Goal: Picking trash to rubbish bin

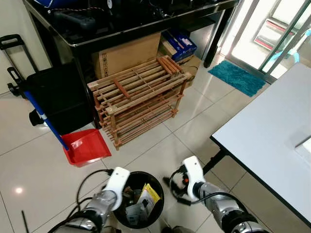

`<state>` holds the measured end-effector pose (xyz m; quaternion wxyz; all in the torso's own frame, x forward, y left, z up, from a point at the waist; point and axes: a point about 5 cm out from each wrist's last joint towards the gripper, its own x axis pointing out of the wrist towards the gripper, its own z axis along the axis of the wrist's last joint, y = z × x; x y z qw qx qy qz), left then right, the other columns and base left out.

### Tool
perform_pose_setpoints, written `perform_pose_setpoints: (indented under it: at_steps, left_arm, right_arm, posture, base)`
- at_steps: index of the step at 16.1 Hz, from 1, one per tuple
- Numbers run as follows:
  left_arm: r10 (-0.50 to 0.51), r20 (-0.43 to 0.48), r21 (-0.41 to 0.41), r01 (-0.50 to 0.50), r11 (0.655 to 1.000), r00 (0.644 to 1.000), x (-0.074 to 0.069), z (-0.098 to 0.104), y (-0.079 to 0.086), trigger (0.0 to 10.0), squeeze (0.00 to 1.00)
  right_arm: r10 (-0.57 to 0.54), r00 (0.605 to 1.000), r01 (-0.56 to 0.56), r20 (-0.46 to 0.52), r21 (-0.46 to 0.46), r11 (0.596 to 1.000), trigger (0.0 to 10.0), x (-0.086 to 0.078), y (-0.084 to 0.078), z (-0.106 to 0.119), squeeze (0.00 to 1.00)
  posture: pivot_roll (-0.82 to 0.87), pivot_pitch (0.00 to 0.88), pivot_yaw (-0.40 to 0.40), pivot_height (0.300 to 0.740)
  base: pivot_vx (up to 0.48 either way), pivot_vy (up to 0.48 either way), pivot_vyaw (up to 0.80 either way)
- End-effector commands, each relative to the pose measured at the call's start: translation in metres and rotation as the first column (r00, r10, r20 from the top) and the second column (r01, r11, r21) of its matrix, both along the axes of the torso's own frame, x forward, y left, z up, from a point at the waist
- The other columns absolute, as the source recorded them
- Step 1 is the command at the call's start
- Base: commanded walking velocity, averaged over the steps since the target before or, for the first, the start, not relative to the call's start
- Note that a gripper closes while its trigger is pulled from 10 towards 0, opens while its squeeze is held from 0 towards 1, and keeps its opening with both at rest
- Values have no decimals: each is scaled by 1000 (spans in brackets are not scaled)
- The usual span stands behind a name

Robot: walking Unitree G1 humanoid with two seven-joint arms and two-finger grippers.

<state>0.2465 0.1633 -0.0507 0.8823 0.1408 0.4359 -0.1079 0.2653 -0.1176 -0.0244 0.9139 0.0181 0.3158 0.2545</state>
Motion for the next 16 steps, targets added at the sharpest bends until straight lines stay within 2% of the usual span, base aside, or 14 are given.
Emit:
perform_pose_setpoints:
  at_steps: [1,4,6,10,12,16]
  left_arm:
    - [12,28,57,-13,998,1000,-3,-2,6,10000,0]
    - [64,70,115,-72,991,995,-7,-2,20,10000,0]
    - [139,115,140,-155,978,983,-11,-2,33,10000,0]
    - [212,136,121,-229,966,968,-22,-7,43,10000,0]
    - [293,126,88,-304,948,948,-34,-12,50,10000,0]
    - [306,112,96,-317,943,945,-45,-17,54,10000,0]
  right_arm:
    - [-70,997,71,10,-78,994,10000,0,-14,-3,0]
    - [-126,992,127,17,-185,975,10000,-4,-26,-9,0]
    - [-181,983,173,7,-332,927,10000,-17,-44,-21,0]
    - [-230,971,188,-73,-369,910,10000,-42,-53,-38,0]
    - [-325,940,273,-107,-338,901,10000,-56,-58,-46,0]
    - [-392,909,329,-141,-334,883,10000,-69,-63,-52,0]
  posture:
    - [-8,109,-88,740]
    - [-5,107,-89,740]
    - [2,104,-90,740]
    - [4,93,-87,740]
    - [10,92,-88,740]
    - [12,89,-86,740]
  base:
    - [0,0,0]
    - [0,0,0]
    - [0,0,0]
    - [0,0,0]
    - [0,0,0]
    - [0,0,0]
